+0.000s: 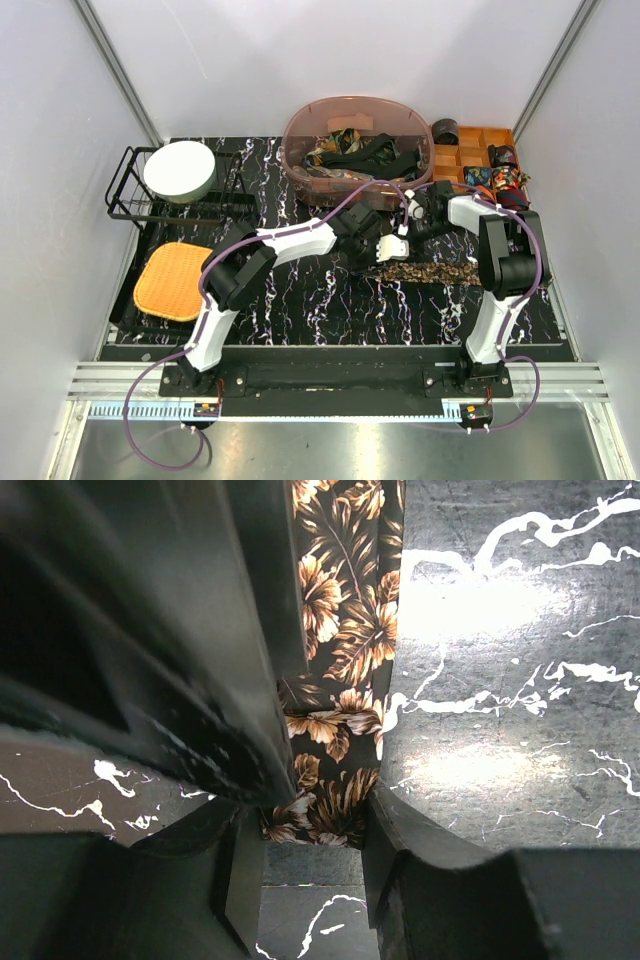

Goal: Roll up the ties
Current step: Roll the tie at the center of the board.

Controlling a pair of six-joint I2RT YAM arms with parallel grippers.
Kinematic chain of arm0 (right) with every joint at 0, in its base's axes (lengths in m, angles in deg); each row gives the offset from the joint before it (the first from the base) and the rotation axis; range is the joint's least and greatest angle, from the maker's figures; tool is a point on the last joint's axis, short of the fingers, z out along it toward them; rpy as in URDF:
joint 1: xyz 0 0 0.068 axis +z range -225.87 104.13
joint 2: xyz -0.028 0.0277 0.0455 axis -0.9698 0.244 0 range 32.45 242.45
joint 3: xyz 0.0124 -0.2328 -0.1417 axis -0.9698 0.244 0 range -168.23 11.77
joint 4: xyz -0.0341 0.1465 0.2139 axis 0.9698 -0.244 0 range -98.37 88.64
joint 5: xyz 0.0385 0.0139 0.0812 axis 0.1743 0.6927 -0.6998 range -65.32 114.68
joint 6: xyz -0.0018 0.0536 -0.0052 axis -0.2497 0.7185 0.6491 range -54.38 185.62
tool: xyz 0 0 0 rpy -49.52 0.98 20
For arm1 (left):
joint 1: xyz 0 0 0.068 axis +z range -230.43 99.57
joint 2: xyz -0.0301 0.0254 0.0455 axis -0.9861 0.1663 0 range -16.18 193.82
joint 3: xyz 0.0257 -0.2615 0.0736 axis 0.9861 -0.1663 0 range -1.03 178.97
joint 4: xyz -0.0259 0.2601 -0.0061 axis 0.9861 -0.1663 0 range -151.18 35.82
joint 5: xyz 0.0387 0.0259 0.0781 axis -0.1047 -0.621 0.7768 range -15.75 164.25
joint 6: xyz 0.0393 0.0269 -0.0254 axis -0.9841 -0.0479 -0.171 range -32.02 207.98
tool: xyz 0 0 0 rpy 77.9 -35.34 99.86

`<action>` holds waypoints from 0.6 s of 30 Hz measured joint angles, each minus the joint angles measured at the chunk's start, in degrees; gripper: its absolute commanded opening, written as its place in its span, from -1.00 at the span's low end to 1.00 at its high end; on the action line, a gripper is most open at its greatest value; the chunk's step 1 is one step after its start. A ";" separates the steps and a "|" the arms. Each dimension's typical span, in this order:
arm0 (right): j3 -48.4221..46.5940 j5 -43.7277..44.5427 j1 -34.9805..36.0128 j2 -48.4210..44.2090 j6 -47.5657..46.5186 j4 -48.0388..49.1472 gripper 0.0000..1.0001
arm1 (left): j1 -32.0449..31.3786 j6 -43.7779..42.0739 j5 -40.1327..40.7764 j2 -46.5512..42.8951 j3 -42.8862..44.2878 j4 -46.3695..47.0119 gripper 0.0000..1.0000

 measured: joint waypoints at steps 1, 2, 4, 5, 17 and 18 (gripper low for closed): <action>0.00 0.00 0.37 0.15 0.13 0.33 -0.16 | -0.02 -0.09 0.04 0.07 0.09 -0.11 -0.69; 0.00 0.00 0.79 0.44 0.28 0.63 -0.19 | -0.04 -0.13 0.04 0.07 0.13 -0.17 -0.69; 0.44 0.02 1.57 0.92 0.28 1.22 -0.24 | -0.07 -0.24 0.04 0.09 0.20 -0.24 -0.68; 0.66 0.02 1.81 1.11 0.28 1.29 -0.32 | -0.07 -0.31 0.04 0.09 0.20 -0.26 -0.68; 2.08 2.78 3.02 2.34 1.09 1.90 -1.00 | -0.04 -0.74 -0.17 0.31 0.33 -0.59 -0.05; 2.03 3.32 3.08 2.34 1.27 1.84 -1.00 | 0.04 -0.72 -0.48 0.28 0.02 -0.31 0.00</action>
